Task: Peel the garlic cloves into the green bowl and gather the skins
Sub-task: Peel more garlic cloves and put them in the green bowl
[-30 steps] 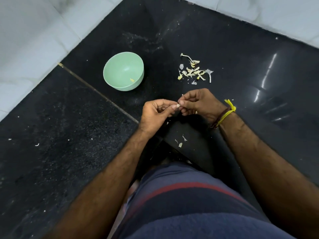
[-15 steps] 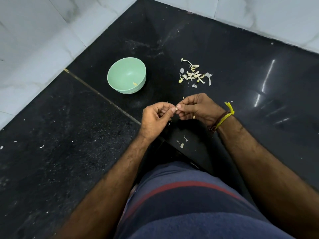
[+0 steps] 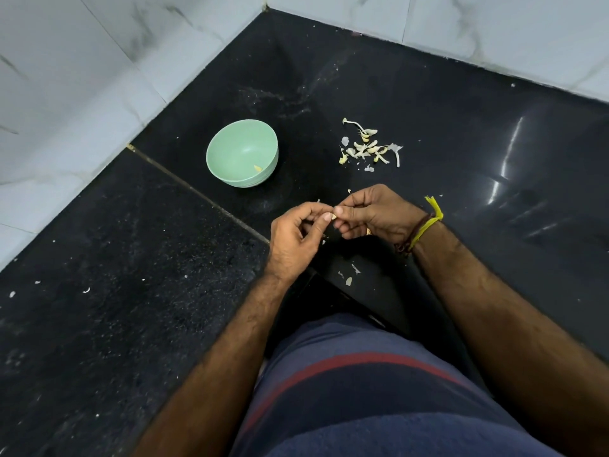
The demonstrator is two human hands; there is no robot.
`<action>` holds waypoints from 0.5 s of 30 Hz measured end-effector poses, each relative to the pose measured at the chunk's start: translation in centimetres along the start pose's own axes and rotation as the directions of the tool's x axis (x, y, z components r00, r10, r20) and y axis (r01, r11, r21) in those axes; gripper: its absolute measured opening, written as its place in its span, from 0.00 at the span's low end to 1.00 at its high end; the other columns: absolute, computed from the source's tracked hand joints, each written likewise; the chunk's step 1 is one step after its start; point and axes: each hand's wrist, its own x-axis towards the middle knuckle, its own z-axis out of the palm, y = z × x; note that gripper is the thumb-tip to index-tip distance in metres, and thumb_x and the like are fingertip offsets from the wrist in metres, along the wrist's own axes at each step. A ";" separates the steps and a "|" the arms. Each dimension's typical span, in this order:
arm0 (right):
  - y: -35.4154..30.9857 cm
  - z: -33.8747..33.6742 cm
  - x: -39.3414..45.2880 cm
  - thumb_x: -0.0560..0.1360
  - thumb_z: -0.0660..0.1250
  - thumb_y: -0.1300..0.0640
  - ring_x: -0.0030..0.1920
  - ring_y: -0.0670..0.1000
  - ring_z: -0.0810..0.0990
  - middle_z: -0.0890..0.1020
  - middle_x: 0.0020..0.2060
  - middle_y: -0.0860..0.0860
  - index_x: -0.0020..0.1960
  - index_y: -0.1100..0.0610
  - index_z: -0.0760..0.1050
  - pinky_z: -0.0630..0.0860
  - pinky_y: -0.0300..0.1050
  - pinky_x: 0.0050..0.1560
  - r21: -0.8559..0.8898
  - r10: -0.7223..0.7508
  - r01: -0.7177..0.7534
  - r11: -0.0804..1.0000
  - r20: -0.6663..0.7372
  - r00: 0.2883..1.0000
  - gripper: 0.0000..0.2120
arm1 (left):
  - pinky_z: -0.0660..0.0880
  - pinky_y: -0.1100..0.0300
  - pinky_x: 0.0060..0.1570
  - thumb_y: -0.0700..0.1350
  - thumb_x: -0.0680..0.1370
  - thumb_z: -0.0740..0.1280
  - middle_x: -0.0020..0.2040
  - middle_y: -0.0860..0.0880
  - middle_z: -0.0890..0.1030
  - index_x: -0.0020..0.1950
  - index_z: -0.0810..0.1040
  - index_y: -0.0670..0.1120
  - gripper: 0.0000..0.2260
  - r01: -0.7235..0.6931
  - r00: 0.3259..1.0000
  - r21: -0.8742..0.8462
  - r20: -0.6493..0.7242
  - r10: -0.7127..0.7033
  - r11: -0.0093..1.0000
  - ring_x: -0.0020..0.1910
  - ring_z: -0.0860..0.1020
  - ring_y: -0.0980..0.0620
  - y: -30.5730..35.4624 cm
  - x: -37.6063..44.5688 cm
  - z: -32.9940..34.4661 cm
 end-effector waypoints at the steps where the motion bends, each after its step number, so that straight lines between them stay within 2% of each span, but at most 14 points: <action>1: 0.1 0.0 0.0 0.73 0.71 0.60 0.33 0.49 0.83 0.84 0.35 0.56 0.47 0.65 0.80 0.82 0.40 0.35 -0.005 -0.001 0.001 1.000 -0.002 1.000 0.08 | 0.81 0.46 0.40 0.42 0.79 0.71 0.43 0.51 0.85 0.52 0.85 0.45 0.04 0.006 1.000 0.002 -0.001 -0.006 1.000 0.41 0.83 0.51 -0.1 0.0 0.0; 7: 0.0 0.7 0.0 0.76 0.69 0.63 0.31 0.47 0.82 0.84 0.33 0.54 0.44 0.63 0.79 0.81 0.39 0.34 0.096 -0.041 0.044 0.994 -0.034 0.999 0.03 | 0.82 0.44 0.42 0.44 0.80 0.69 0.41 0.55 0.82 0.51 0.83 0.44 0.05 0.045 0.999 -0.051 -0.008 -0.046 0.998 0.40 0.81 0.52 -0.2 -0.1 0.2; 9: -0.2 0.8 0.0 0.76 0.68 0.64 0.31 0.46 0.81 0.84 0.33 0.54 0.44 0.62 0.79 0.81 0.39 0.34 0.100 -0.047 0.050 0.994 -0.027 0.999 0.03 | 0.81 0.50 0.41 0.43 0.81 0.67 0.42 0.53 0.82 0.52 0.82 0.43 0.06 0.074 0.997 -0.098 0.000 -0.074 0.992 0.41 0.80 0.53 0.1 -0.1 0.5; 12: -0.3 0.9 -0.1 0.74 0.69 0.62 0.30 0.46 0.81 0.83 0.32 0.53 0.44 0.62 0.78 0.80 0.38 0.33 0.110 -0.038 0.039 0.993 -0.003 0.999 0.03 | 0.78 0.61 0.40 0.39 0.83 0.65 0.43 0.46 0.82 0.53 0.80 0.37 0.06 0.138 0.990 -0.187 0.025 -0.135 0.973 0.41 0.80 0.55 0.2 -0.2 0.7; 15: -0.4 1.1 0.0 0.70 0.70 0.58 0.30 0.46 0.80 0.83 0.32 0.53 0.43 0.61 0.79 0.80 0.38 0.33 0.132 -0.018 0.016 0.991 0.015 1.000 0.05 | 0.77 0.62 0.39 0.37 0.83 0.63 0.42 0.47 0.81 0.52 0.79 0.37 0.06 0.182 0.983 -0.242 0.042 -0.177 0.953 0.39 0.78 0.55 0.2 -0.3 0.9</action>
